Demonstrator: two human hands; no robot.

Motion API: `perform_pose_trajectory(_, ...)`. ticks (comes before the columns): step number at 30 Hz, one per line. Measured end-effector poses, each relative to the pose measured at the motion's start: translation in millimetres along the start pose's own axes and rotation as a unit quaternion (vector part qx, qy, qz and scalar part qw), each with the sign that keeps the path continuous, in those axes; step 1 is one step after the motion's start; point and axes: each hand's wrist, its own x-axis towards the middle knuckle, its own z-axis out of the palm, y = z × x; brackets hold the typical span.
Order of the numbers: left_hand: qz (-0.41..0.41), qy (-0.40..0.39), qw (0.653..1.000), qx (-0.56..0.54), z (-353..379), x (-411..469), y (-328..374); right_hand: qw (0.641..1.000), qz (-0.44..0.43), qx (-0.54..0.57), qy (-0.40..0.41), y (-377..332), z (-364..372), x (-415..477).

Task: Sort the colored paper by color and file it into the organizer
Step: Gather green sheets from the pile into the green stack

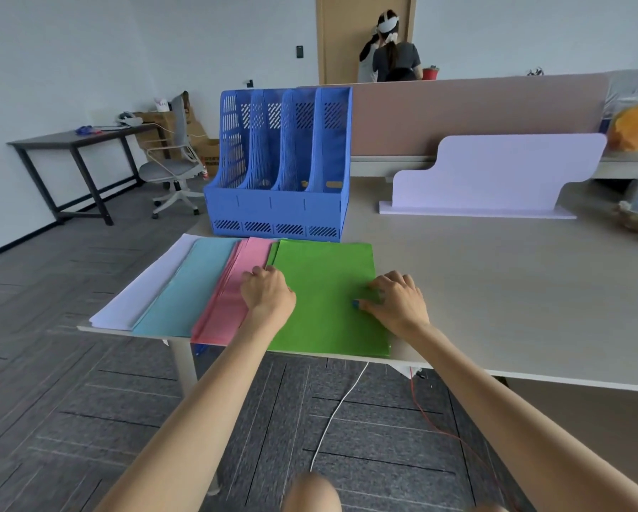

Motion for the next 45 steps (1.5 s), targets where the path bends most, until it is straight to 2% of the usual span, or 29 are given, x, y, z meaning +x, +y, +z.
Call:
perform_pose_trajectory(8, -0.101, -0.049, 0.993, -0.039, -2, 20, 0, 1.0, 0.002, 0.004, 0.003, 1, 1, -1)
perform_pose_trajectory(15, -0.102, -0.076, 0.991, -0.028, -5, 35, -1, 1.0, -0.002, 0.009, 0.009, 3, 2, -3)
perform_pose_trajectory(22, -0.084, -0.1, 0.985, -0.115, -21, 40, -5, 1.0, 0.0, 0.001, 0.002, 1, -1, -3)
perform_pose_trajectory(24, -0.074, -0.125, 0.969, -0.2, -24, 44, -10, 1.0, 0.001, 0.001, -0.001, 2, -1, -2)
perform_pose_trajectory(28, -0.049, -0.15, 0.902, -0.402, -36, 39, -16, 1.0, 0.002, 0.007, 0.005, 4, 1, 0)
perform_pose_trajectory(31, 0.009, -0.203, 0.882, -0.425, -34, 33, -17, 1.0, -0.007, 0.001, 0.006, 3, 1, 0)
perform_pose_trajectory(34, 0.029, -0.166, 0.88, -0.444, -30, 33, -22, 1.0, -0.011, -0.021, -0.003, 1, 0, 3)
perform_pose_trajectory(36, 0.027, -0.144, 0.868, -0.474, -31, 31, -25, 0.999, 0.016, 0.028, 0.004, 0, -2, 6)
perform_pose_trajectory(37, 0.024, -0.139, 0.859, -0.492, -32, 30, -27, 0.993, 0.048, 0.107, 0.008, 0, -4, 8)
perform_pose_trajectory(39, 0.02, -0.13, 0.84, -0.526, -33, 28, -30, 0.947, 0.116, 0.3, 0.01, -1, -11, 10)
perform_pose_trajectory(42, 0.011, -0.112, 0.821, -0.559, -36, 26, -27, 0.835, 0.187, 0.514, -0.053, -2, -24, 15)
perform_pose_trajectory(45, 0.021, -0.102, 0.808, -0.58, -39, 23, -18, 0.725, 0.196, 0.644, -0.144, 3, -37, 23)
